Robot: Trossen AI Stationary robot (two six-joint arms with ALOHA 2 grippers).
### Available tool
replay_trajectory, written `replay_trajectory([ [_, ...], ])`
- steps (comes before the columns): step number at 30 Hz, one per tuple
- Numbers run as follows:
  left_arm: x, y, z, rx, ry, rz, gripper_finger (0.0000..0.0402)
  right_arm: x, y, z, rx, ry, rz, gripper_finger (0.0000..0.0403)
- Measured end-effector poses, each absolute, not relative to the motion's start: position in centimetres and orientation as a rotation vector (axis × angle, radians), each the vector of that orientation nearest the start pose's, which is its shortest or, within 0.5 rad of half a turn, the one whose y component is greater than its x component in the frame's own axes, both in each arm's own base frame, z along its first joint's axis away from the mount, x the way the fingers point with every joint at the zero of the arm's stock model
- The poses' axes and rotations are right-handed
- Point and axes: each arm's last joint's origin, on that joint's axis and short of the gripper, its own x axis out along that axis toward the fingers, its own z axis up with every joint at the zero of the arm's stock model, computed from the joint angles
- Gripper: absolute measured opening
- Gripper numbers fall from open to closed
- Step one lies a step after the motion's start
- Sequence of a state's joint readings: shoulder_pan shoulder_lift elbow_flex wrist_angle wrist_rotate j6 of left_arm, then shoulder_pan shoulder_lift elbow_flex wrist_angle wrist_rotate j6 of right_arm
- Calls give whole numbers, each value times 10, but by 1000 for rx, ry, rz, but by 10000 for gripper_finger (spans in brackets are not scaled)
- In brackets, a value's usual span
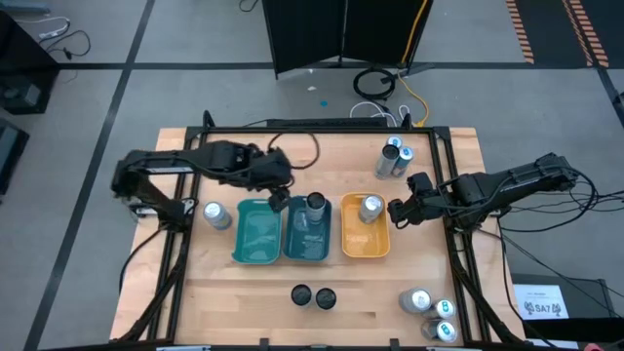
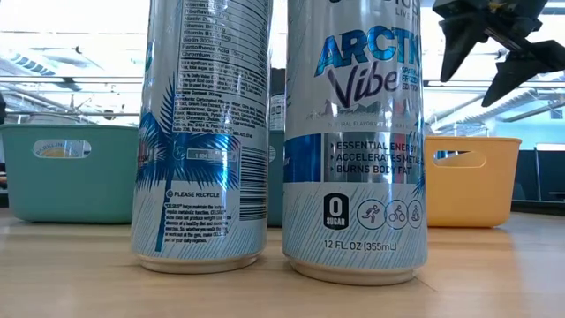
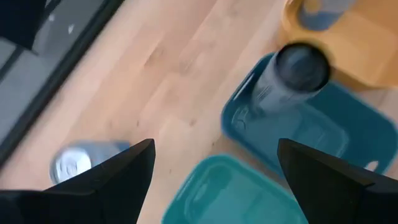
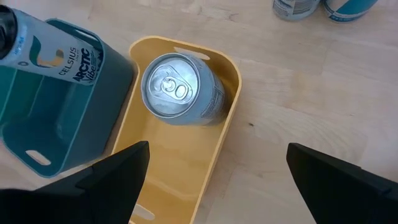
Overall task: Sort soda cans
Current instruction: Move the top silver soda can to the bottom center of the table
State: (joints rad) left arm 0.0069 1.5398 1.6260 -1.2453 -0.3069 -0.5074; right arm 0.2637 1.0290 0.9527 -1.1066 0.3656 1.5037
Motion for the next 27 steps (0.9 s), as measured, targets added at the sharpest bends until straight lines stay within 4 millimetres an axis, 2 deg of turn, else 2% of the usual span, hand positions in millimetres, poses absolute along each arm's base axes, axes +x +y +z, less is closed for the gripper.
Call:
replay_trajectory([
  [7, 228, 15, 329, -416, 1005, 651, 348, 166, 34, 283, 978, 785, -865, 373],
  [12, 189, 18, 324, -404, 920, 757, 348, 166, 34, 283, 979, 784, -864, 373],
  [15, 173, 19, 325, -368, 904, 802, 348, 166, 34, 284, 981, 783, -862, 373],
  [19, 164, 18, 329, -320, 915, 781, 348, 167, 34, 284, 980, 778, -862, 373],
  [27, 164, 18, 330, -158, 964, 685, 348, 169, 35, 285, 991, 759, -848, 373],
])
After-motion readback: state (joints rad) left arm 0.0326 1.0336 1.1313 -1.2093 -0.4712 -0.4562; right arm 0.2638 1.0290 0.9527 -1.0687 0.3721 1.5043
